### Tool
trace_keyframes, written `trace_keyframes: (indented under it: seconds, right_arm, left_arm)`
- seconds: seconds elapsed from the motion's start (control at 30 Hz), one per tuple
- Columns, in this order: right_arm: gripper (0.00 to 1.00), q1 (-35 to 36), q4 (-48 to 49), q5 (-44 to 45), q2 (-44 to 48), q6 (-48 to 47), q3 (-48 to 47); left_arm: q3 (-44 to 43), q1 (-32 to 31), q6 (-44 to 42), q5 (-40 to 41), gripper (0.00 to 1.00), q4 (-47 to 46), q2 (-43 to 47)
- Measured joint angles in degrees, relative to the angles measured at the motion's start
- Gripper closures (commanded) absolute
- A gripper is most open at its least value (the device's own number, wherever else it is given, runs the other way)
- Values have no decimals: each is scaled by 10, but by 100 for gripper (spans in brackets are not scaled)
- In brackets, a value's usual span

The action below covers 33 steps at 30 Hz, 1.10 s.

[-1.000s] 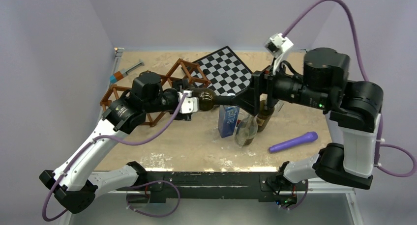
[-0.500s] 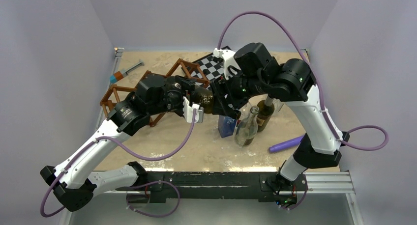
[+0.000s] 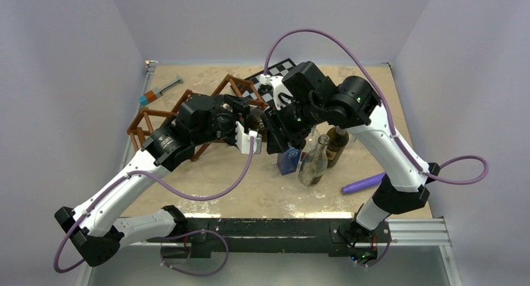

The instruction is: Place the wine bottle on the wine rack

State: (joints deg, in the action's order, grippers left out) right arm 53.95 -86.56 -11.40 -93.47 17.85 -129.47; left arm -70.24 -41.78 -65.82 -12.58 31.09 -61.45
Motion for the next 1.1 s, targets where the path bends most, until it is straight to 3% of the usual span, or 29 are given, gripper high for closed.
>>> trace_keyframes:
  seconds: [0.23,0.33,0.43,0.47,0.53,0.6,0.67,0.83,1.1]
  right_arm:
    - [64,-1,0,4,-9,1,0]
    - [100,-1,0,11,-11,3,4]
    - [100,-2,3,14,-13,1,6]
    - [100,-2,4,14,-14,0,6]
    - [100,-2,12,17,-13,-1,13]
    - [100,-2,27,20,-5,-3,34]
    - [100,-1,40,27,3,-4,56]
    - [100,8,85,62,34,0,115]
    - [100,8,112,147,75,1,127]
  left_arm:
    - [5,0,0,12,100,3,-2]
    - [6,0,-3,17,100,8,-5]
    - [7,0,-3,23,100,7,-6]
    - [8,0,-3,25,92,8,-6]
    - [9,0,-3,30,55,8,-6]
    - [17,1,-3,35,33,3,-5]
    - [33,1,-3,38,2,-12,-2]
    - [79,1,23,43,1,-78,25]
    - [111,1,50,49,1,-154,79]
